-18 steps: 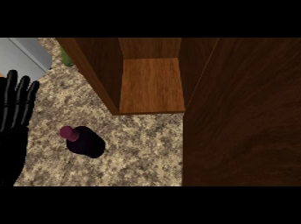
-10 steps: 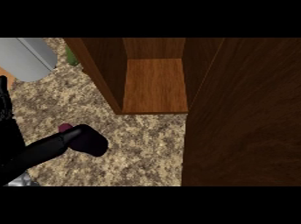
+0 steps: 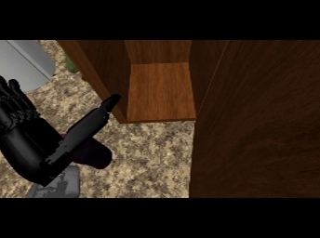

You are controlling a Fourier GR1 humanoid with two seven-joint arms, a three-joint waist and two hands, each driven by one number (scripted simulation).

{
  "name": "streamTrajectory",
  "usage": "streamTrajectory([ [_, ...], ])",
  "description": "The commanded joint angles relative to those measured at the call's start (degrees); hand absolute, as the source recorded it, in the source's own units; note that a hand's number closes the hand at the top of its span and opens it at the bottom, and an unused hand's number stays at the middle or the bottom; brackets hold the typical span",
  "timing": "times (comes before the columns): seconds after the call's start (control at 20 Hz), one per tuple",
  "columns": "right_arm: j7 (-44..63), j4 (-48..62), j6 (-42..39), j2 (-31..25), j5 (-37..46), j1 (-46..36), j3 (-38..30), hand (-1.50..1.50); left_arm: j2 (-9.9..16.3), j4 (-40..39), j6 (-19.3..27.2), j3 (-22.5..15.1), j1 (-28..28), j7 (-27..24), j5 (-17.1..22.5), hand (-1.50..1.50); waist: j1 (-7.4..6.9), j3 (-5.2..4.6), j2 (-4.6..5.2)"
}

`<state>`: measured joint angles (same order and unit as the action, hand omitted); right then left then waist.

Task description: Pick up the wine, place it into the cabinet and close the cabinet

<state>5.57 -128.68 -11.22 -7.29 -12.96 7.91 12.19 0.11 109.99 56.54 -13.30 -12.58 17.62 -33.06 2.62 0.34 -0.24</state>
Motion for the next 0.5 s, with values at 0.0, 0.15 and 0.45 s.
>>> streamTrajectory([
  [0.0, 3.1, -3.6, -1.0, -1.3, -3.4, 1.2, 0.0, -1.50, -0.1, -5.6, 10.8, -6.5, -6.7, 9.0, -9.0, -1.50, 0.14, 0.05, -0.10],
  [0.15, 5.7, -4.5, 0.5, -1.2, -4.1, -0.9, -0.9, -1.50, -0.1, -8.4, 13.0, -8.8, -10.3, 15.2, -14.0, -1.50, -0.85, 0.01, -0.24],
  [0.45, 7.2, -7.1, 0.8, -1.6, -4.6, 0.1, -0.7, -1.50, -0.1, -14.1, 13.9, -9.7, -17.9, 27.4, -22.5, -1.50, -0.69, 0.02, -0.52],
])
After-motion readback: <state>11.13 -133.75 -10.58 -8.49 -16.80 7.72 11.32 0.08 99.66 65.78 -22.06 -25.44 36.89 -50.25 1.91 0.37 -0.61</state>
